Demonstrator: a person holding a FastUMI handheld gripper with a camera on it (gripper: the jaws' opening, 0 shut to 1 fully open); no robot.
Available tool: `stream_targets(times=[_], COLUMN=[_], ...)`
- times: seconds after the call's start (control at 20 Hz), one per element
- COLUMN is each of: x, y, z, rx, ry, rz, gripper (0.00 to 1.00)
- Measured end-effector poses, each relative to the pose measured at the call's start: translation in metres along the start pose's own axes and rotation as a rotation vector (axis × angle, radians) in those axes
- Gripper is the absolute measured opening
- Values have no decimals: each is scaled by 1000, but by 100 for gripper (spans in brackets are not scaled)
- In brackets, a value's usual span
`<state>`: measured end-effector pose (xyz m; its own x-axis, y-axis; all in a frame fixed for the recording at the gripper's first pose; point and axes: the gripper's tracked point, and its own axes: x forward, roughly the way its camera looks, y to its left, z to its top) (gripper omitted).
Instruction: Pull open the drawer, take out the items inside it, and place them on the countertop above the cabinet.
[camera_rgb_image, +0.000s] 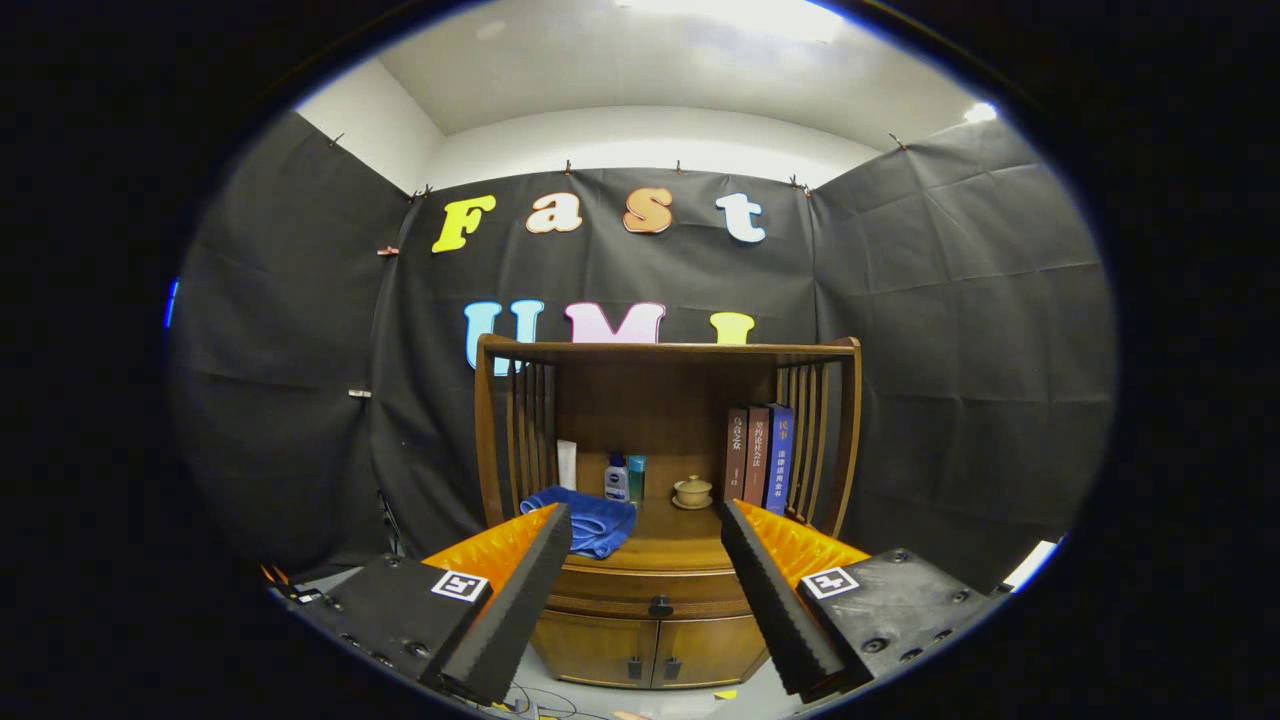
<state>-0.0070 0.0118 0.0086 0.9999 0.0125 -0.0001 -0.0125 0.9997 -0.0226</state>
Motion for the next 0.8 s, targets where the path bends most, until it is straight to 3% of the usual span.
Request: stream_targets(times=[0.5, 0.8], x=[-1, 23], y=[-2, -4], z=[3, -26], rx=[16, 23], ry=[-9, 16], rz=[4, 2], gripper=[98, 98])
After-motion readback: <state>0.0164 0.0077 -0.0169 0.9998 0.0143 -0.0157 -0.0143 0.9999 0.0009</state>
